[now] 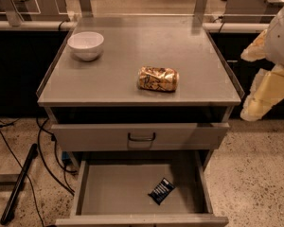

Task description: Pick rxbar blueberry from middle drawer and place on counter

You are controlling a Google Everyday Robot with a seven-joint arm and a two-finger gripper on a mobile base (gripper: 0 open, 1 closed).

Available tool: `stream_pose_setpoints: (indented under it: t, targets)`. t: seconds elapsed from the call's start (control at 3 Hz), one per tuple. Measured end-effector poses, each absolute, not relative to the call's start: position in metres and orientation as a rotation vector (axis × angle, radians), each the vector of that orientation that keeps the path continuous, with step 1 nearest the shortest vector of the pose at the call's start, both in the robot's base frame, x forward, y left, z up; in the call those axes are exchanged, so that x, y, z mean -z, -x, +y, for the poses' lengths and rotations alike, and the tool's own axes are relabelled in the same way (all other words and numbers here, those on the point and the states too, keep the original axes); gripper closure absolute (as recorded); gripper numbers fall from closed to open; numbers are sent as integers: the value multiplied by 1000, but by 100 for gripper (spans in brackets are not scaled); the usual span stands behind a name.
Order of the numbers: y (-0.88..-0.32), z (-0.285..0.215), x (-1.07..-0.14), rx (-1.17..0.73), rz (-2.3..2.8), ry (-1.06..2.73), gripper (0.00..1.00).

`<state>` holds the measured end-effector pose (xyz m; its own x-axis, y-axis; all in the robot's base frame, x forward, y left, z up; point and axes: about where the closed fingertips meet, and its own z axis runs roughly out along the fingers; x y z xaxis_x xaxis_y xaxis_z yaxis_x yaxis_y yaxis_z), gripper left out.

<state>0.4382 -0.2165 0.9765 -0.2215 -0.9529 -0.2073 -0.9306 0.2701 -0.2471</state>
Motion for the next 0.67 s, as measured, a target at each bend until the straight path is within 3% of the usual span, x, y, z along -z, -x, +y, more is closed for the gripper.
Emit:
stream_pose_setpoints:
  t: [0.67]
  targets:
    - [-433,-221,-918,42,2346,1541,79]
